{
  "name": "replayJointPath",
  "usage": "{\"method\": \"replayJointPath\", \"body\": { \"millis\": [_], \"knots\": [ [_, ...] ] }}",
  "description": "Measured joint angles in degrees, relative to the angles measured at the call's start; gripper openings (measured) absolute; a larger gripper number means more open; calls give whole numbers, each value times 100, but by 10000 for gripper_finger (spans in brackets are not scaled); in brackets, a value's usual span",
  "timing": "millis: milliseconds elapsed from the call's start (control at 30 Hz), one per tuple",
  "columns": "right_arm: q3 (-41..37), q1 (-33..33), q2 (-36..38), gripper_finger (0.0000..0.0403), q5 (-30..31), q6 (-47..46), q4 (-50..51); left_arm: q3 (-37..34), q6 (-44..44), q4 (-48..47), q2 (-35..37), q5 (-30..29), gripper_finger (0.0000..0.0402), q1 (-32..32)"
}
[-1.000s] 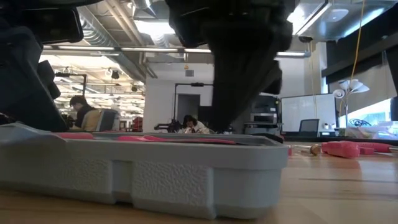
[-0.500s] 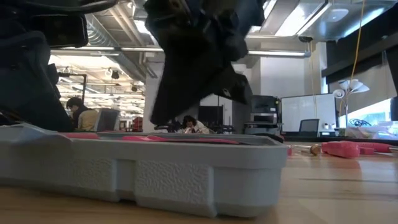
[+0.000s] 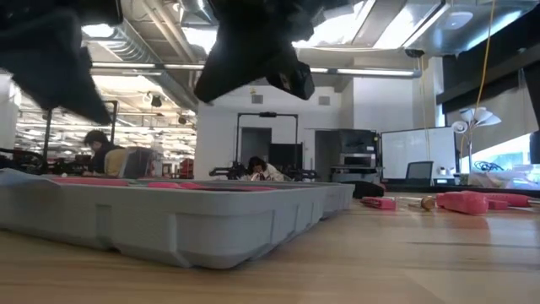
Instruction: Prefit tool cases
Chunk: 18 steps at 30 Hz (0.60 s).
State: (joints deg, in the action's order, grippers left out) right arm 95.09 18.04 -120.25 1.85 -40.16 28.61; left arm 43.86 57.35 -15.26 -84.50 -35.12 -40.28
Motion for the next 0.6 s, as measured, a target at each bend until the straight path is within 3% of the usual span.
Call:
{"method": "replayJointPath", "body": {
  "millis": [167, 300, 433, 600],
  "knots": [
    [-1, 93, 0, 0, -117, -31, 56, 10, -387, -469, 115, 134, 0, 252],
    [-2, 198, 0, 0, -269, -170, 69, 10, -690, -693, 61, 1015, 0, 652],
    [-2, 369, 0, 0, -702, -218, 51, 14, -1171, -600, 32, 1537, 0, 1050],
    [-2, 698, -72, 0, -216, -811, 252, 17, -1904, -607, 27, 1654, 0, 1370]
  ]
}}
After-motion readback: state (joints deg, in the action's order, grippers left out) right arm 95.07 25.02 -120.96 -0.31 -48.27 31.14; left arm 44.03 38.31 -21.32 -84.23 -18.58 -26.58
